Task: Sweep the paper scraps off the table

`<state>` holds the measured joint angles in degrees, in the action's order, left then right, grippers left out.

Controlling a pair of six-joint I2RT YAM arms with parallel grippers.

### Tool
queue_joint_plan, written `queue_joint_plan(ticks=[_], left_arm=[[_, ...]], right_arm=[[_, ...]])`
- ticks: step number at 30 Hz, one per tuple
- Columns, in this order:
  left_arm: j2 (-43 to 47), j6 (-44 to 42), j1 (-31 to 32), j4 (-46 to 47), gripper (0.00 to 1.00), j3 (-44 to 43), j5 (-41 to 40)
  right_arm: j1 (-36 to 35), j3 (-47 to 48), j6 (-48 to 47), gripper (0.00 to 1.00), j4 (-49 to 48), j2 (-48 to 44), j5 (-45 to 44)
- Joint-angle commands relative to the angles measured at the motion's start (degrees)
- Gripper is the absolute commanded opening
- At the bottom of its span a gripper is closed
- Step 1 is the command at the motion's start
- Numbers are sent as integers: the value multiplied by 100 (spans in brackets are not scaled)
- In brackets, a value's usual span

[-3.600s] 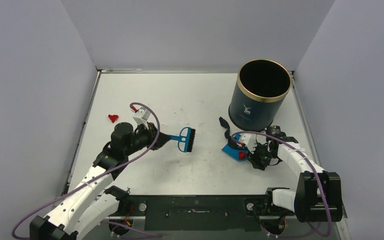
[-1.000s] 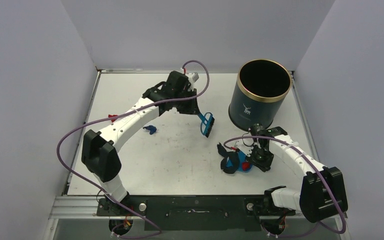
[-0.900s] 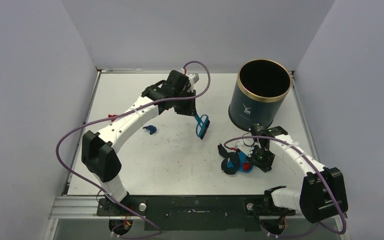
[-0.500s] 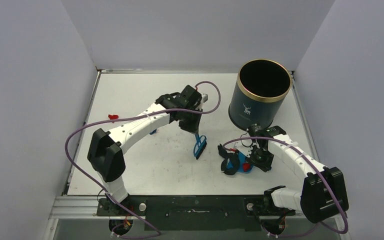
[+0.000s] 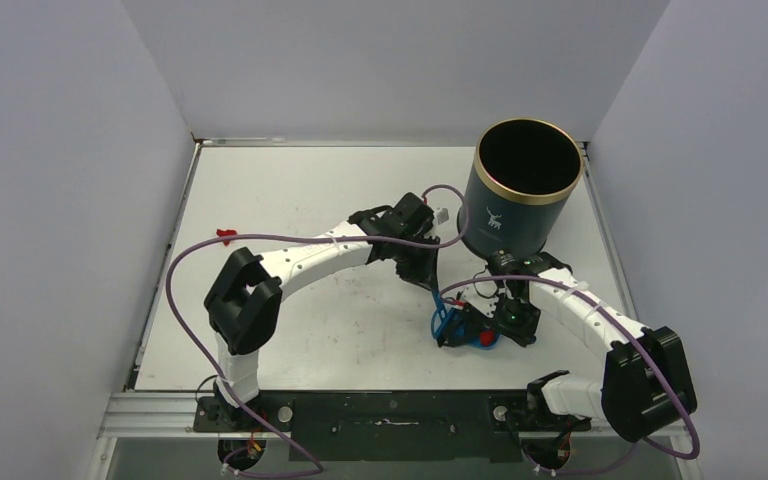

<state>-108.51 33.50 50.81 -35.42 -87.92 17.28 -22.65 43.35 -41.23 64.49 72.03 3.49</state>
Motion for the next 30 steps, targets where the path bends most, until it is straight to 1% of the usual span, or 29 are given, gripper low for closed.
queue_joint_plan(ticks=[1, 5, 9, 13, 20, 25, 30], left_arm=[[-92, 346, -10, 519, 0, -505, 239], [-135, 189, -10, 193, 0, -812, -55], [-36, -35, 8, -213, 0, -1016, -606], [160, -168, 0, -446, 0, -1060, -894], [368, -223, -40, -480, 0, -1005, -945], [511, -434, -59, -829, 0, -1181, -1600], [668, -619, -168, -1106, 0, -1150, -1907]], right_arm=[[-59, 55, 98, 14, -127, -11, 165], [-48, 76, 106, 14, -227, -216, 250], [-55, 61, 66, 14, -316, -382, 302], [-50, 50, 63, 13, -368, -385, 310], [-50, 67, 81, 13, -565, -353, 348], [-51, 60, 61, 13, -694, -513, 388], [-54, 138, 75, 12, -817, -610, 473]])
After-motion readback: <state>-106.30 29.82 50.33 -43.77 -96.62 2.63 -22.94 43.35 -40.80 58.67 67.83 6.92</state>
